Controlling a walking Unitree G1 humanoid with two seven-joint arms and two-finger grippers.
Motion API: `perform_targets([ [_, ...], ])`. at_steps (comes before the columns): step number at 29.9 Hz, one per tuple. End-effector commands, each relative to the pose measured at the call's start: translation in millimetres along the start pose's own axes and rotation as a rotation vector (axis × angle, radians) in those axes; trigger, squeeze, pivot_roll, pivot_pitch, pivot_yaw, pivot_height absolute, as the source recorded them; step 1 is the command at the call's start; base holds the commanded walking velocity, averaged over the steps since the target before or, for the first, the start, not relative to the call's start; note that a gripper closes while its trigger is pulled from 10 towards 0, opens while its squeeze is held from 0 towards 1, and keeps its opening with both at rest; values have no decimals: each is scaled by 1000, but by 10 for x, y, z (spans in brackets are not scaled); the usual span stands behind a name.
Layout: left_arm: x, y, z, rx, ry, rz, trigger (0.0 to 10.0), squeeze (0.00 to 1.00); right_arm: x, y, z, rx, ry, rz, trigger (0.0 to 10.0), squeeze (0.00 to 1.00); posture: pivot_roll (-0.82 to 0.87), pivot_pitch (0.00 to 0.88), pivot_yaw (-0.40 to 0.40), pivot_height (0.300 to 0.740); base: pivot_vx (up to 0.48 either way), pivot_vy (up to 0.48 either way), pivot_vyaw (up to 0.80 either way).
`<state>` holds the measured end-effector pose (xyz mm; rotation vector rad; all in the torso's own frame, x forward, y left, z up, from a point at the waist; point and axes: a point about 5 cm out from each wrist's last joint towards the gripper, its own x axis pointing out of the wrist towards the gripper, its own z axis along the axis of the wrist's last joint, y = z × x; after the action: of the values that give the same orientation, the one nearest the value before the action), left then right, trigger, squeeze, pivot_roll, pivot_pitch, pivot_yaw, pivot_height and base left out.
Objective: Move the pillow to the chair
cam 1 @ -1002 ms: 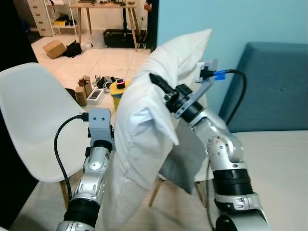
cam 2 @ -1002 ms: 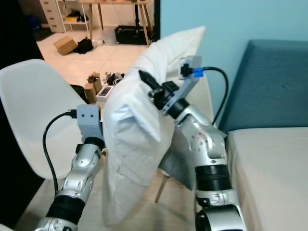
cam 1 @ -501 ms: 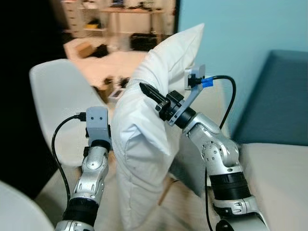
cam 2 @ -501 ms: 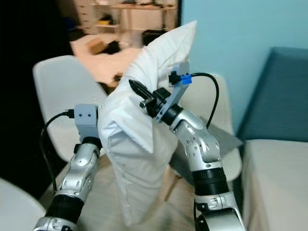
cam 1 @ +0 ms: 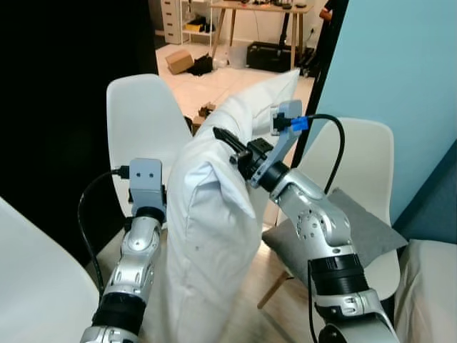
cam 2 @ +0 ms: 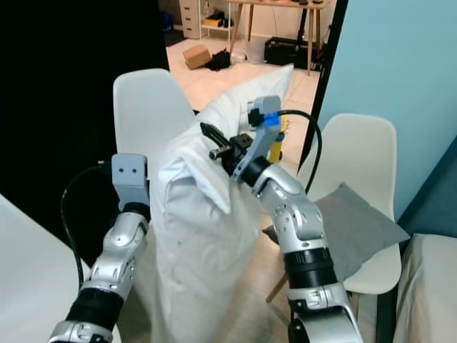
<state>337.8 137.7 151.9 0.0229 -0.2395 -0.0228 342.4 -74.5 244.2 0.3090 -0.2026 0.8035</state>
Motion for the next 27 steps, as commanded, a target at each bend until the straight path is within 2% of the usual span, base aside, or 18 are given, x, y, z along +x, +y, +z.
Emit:
perform_targets([
  [1,-3,-69,38,5,-24,-34,10000,0,51,56,213,-45,-103,31,10000,0,33,1,-14,725,428,0,0],
  [12,-1,-97,52,6,-29,-44,10000,0,50,86,209,-47,-104,56,10000,0,33,19,-16,725,433,0,0],
  [18,-2,-88,58,8,-30,-40,10000,0,44,122,211,-52,-107,82,10000,0,34,20,-15,725,436,0,800],
  [27,4,-95,62,8,-31,-43,10000,0,59,106,222,-22,-116,66,10000,0,34,17,-15,725,438,0,0],
])
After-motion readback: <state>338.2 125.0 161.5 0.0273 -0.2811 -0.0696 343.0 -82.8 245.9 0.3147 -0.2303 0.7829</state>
